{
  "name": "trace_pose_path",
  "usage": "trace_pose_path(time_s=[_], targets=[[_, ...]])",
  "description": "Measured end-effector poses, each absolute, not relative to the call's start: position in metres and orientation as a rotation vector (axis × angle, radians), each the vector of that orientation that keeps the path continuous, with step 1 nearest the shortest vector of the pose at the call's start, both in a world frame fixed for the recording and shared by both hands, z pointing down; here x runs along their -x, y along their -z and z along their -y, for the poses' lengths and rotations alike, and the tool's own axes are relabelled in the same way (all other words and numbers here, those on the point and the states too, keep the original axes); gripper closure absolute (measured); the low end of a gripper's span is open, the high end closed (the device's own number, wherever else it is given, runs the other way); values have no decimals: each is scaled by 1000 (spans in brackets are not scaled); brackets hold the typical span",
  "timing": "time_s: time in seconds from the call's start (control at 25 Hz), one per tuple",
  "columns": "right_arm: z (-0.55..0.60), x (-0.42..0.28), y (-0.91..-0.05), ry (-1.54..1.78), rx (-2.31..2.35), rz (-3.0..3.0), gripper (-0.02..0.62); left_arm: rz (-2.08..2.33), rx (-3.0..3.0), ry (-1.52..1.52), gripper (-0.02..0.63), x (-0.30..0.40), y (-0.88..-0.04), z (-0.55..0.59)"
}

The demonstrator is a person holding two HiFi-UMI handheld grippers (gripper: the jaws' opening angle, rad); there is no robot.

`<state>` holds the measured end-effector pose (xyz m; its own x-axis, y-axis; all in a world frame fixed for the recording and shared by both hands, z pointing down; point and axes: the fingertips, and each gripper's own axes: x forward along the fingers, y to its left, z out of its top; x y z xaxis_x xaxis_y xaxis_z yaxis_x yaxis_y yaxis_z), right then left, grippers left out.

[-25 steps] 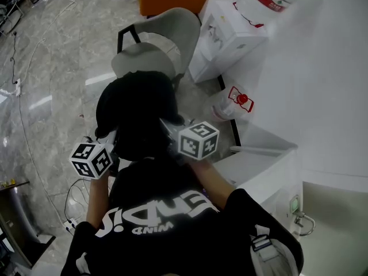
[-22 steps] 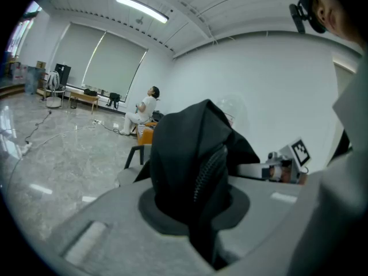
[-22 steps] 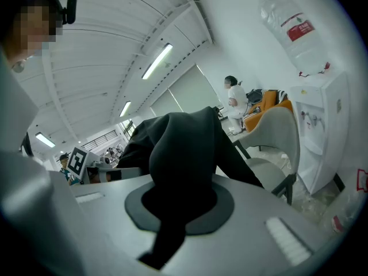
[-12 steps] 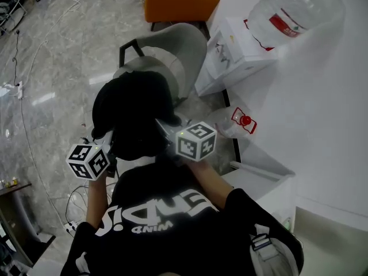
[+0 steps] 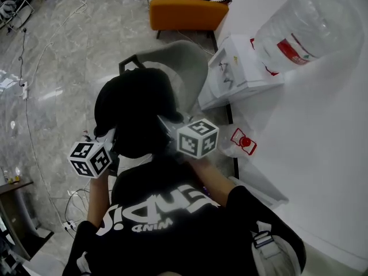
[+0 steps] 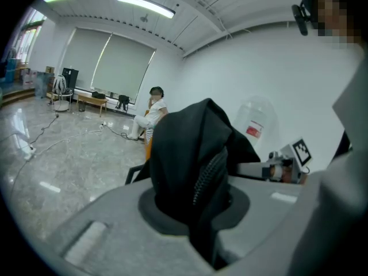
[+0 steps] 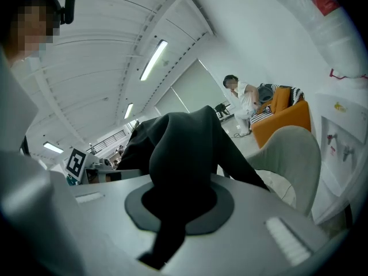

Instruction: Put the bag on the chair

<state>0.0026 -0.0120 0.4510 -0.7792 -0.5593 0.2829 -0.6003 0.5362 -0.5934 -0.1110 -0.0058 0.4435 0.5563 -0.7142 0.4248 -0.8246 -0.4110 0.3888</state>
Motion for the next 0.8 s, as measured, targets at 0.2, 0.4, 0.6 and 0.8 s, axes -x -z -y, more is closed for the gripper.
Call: trace_pose_path(time_s=[0.2,0.4,0.6,0.8], targets=[[53,-22,-449,-1105,-1003,2706,575,1260,-2212,-253,566,90,-441,44],[87,-34,-450,-1122,-1055,2716,575,1257,-2205,-261,566,76,-442,70],[109,-39,-453,-1127,-1102,2712,575,1225,-2210,-281,566,71,-445,91],[127,-38,-459,-1138,-1167,2694,575,1162,-2233,-311,566,72,-451,113]])
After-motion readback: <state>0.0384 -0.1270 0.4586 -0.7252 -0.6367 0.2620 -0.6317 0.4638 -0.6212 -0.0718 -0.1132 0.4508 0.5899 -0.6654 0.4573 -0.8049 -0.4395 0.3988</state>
